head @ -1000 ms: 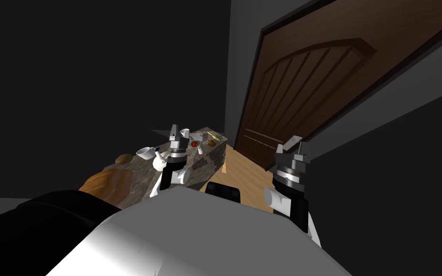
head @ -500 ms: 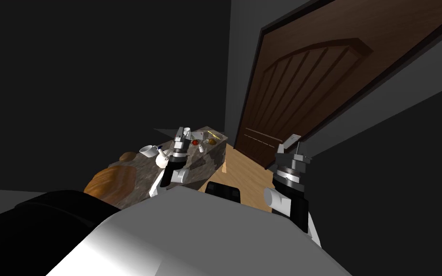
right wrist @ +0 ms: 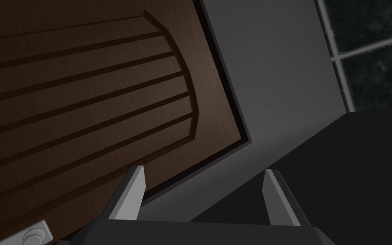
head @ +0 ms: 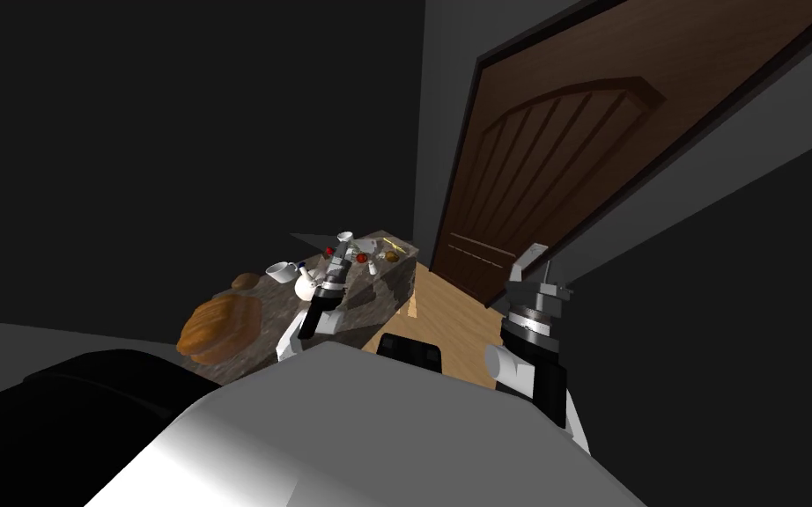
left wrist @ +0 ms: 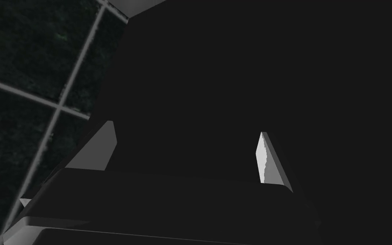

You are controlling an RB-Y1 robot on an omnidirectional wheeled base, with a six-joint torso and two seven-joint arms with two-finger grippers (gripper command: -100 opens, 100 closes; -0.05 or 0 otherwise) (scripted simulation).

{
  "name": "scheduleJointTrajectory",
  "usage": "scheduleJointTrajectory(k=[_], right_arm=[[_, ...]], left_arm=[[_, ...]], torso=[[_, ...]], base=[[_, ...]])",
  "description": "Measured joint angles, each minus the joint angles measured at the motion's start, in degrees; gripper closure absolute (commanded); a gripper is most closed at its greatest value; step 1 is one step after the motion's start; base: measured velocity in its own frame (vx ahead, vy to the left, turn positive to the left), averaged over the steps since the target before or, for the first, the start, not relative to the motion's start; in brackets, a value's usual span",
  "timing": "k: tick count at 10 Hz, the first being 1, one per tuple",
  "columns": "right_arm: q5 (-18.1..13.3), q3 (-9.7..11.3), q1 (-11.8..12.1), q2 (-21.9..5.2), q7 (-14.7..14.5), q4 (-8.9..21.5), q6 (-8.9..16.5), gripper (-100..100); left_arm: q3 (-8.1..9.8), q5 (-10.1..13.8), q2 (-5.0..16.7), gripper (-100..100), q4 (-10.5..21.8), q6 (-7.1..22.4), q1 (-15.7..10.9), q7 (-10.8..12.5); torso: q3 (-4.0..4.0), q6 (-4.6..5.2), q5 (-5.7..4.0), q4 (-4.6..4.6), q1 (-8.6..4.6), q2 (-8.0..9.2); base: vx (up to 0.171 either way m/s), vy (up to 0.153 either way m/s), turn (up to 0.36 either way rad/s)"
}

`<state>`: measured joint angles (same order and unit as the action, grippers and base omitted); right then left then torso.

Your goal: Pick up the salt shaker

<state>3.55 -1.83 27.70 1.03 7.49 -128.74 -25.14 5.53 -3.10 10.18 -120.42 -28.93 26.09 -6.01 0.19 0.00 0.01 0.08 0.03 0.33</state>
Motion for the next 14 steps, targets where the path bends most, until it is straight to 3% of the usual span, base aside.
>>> scheduleJointTrajectory(k=[7, 14], right_arm=[[0.0, 0.0, 0.0, 0.0, 0.0, 0.0, 0.0, 0], [0.0, 0.0, 0.0, 0.0, 0.0, 0.0, 0.0, 0]], left_arm=[[2.29, -5.5, 2.9, -100, 9.7, -0.3, -2.4, -5.8], [2.88, -11.0, 5.9, -100, 17.2, 0.3, -3.8, -11.8]], torso=[[-0.08, 0.00, -0.01, -0.03, -0.04, -0.15], [-0.30, 0.00, 0.00, -0.11, 0.00, -0.53]], base=[[-0.061, -0.001, -0.004], [0.023, 0.004, -0.005]])
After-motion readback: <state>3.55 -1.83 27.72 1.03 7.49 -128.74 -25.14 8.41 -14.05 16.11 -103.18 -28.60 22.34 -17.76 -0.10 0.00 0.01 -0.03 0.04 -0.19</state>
